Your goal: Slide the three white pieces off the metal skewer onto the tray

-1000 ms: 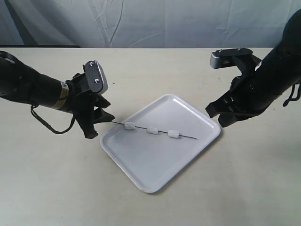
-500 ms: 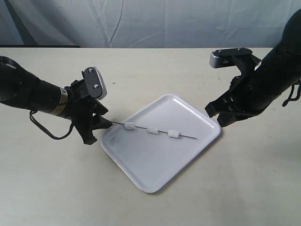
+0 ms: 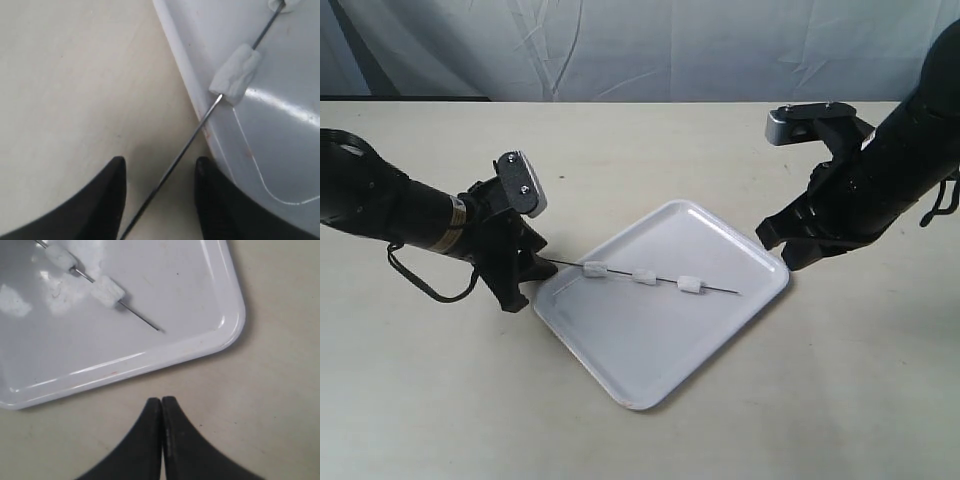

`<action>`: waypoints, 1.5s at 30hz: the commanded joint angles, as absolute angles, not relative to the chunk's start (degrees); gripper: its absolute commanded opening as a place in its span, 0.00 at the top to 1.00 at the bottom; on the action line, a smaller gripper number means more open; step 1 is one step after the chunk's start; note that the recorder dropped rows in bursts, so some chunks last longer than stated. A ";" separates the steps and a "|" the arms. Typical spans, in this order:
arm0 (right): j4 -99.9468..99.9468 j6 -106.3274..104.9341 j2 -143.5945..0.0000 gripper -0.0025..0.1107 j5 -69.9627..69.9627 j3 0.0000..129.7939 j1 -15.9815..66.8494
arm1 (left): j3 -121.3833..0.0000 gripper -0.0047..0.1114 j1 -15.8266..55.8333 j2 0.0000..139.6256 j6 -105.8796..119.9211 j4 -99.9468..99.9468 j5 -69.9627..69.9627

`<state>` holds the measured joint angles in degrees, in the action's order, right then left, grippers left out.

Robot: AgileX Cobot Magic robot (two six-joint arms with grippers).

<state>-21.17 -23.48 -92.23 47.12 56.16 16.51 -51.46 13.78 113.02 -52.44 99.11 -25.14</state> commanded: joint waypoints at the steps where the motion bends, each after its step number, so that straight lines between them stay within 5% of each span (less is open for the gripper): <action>1: -21.46 -23.92 -92.29 0.98 47.23 56.60 16.62 | -51.05 0.61 13.87 115.26 -52.90 99.95 -25.05; 12: -21.68 -23.92 -92.29 0.98 47.00 56.60 16.62 | -51.05 0.74 13.87 115.26 -54.01 99.95 -25.48; 20: -21.70 -23.92 -92.29 0.98 46.42 56.60 16.62 | -51.05 0.96 13.87 115.26 -56.78 99.95 -25.26; 45: -37.66 -22.46 -97.03 0.98 34.13 56.60 16.62 | -41.52 0.96 13.87 106.17 -63.40 99.95 -29.64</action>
<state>-35.75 -22.53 -96.04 34.92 56.16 16.51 -42.65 13.78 107.64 -62.89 99.32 -28.86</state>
